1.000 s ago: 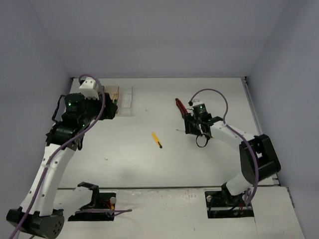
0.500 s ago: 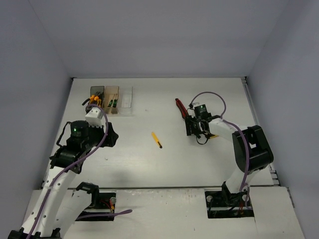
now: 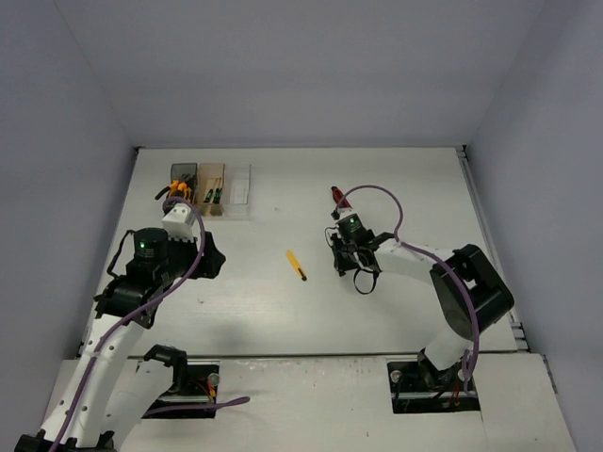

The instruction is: Sort the tools into containers

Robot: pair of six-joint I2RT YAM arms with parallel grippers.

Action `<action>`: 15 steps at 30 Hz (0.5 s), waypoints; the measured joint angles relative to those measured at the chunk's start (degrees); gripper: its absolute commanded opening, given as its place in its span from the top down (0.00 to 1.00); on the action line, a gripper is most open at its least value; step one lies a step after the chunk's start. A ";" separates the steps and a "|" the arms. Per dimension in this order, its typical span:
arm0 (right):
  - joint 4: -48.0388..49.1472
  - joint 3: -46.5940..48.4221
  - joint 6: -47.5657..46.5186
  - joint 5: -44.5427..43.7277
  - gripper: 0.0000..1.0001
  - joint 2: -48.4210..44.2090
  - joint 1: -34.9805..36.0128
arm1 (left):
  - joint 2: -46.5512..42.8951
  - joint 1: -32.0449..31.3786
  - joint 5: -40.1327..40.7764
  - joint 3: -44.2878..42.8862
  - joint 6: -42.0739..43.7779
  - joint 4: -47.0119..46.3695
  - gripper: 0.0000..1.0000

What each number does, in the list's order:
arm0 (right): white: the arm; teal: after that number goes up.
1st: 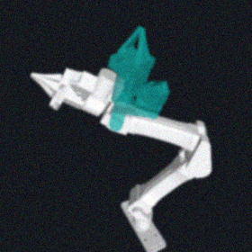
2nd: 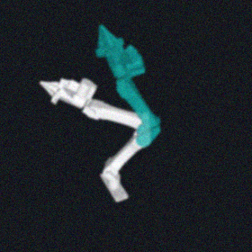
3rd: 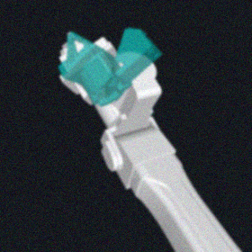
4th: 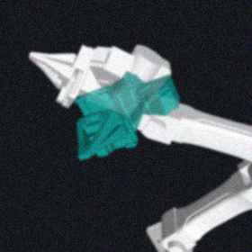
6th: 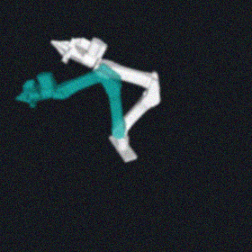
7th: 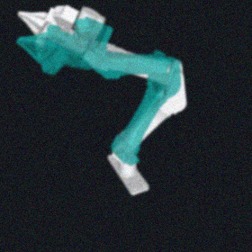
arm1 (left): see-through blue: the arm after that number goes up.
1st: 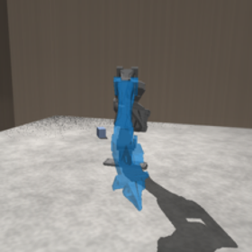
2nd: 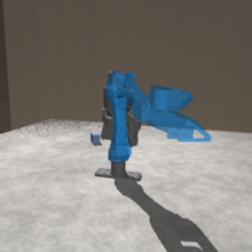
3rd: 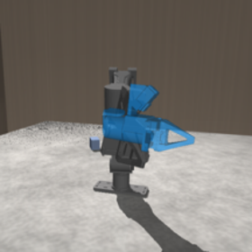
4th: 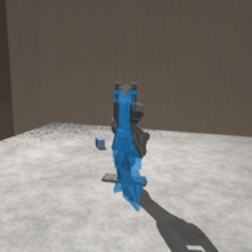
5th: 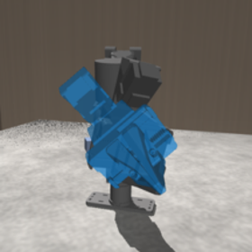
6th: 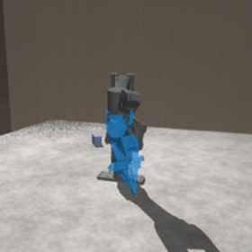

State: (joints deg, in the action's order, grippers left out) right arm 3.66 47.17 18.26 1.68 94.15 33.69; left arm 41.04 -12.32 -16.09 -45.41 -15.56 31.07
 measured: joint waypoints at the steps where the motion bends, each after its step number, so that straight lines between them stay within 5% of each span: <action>1: -0.09 0.16 0.43 -0.88 1.00 0.09 0.60 | 0.17 0.00 -0.52 0.00 -0.51 -0.03 0.36; 9: -1.73 1.62 4.42 -2.82 1.00 -0.47 9.82 | 0.71 -3.82 -4.07 2.16 -11.08 -4.59 0.36; 15: 2.95 1.75 7.44 -1.72 1.00 -10.04 14.33 | 1.18 -11.95 -1.76 4.40 -21.13 -14.82 0.35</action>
State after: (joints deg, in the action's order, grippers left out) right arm 6.61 48.92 25.70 -0.05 84.11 48.01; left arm 42.22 -24.27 -17.85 -41.01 -36.69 16.24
